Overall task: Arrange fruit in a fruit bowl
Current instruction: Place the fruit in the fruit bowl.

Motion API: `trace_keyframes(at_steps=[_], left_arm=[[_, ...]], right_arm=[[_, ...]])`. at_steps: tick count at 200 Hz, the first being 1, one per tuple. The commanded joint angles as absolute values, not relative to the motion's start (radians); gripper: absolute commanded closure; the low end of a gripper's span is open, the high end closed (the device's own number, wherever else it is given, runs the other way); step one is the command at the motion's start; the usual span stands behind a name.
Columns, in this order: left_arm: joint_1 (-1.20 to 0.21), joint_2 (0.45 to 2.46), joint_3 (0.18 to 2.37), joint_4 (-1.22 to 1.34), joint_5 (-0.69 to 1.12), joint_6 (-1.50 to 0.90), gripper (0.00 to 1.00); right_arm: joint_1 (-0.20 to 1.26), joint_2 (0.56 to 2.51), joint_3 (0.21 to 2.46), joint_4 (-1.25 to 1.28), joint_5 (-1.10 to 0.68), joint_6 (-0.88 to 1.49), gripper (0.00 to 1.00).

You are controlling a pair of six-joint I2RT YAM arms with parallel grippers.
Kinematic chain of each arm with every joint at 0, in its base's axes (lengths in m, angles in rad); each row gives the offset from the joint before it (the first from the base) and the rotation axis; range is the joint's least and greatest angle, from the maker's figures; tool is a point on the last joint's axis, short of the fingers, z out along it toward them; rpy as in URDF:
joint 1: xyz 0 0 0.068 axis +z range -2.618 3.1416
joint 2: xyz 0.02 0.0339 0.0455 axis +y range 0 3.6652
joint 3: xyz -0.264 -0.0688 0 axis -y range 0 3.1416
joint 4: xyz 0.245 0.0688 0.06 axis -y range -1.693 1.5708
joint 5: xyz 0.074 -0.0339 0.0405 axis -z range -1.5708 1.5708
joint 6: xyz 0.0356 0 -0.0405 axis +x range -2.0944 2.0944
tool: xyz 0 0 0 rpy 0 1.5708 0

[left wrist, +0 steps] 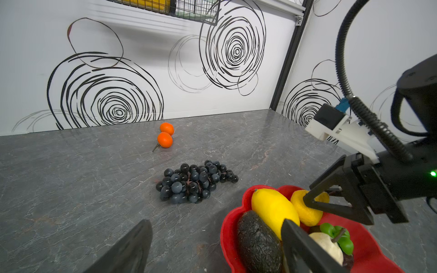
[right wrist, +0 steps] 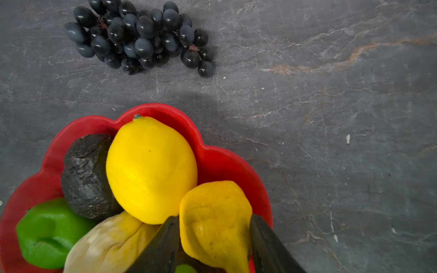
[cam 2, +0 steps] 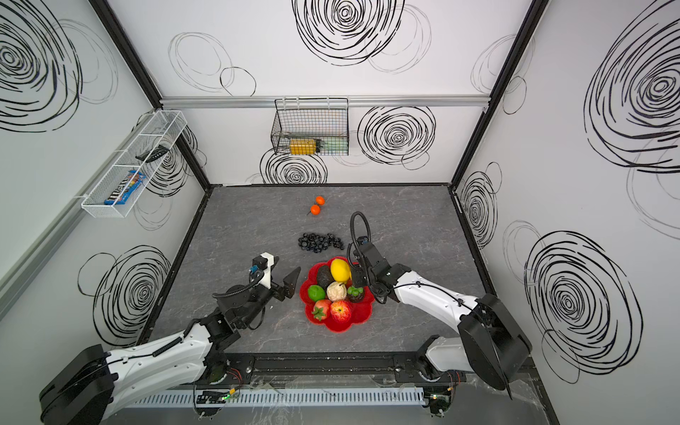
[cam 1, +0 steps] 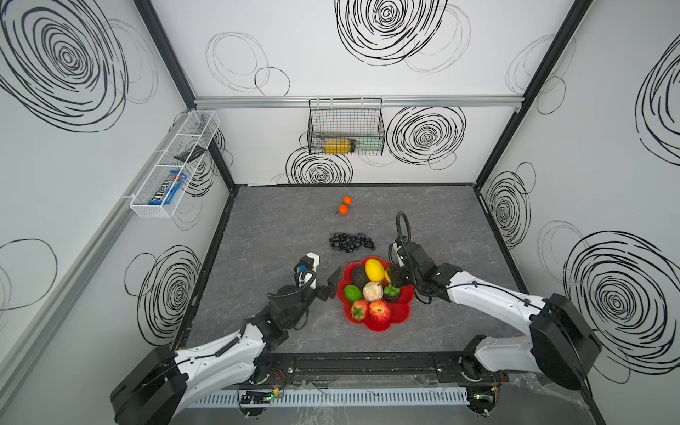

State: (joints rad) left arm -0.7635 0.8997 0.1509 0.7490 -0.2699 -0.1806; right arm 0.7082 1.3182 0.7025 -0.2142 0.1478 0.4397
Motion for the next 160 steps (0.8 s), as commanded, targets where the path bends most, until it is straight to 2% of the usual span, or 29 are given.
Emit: trace_keyframes(at_steps=[1, 69, 160], left_arm=[[-0.755, 0.904, 0.153, 0.778, -0.265, -0.184, 0.11], [-0.753, 0.905, 0.155, 0.778, -0.262, -0.184, 0.11], [-0.722, 0.95, 0.255, 0.683, -0.21, -0.252, 0.12]], right_arm=[[0.724, 1.341, 0.729, -0.252, 0.185, 0.433, 0.48], [0.754, 1.385, 0.765, -0.264, 0.224, 0.425, 0.49], [0.731, 1.283, 0.83, -0.358, 0.262, 0.404, 0.31]])
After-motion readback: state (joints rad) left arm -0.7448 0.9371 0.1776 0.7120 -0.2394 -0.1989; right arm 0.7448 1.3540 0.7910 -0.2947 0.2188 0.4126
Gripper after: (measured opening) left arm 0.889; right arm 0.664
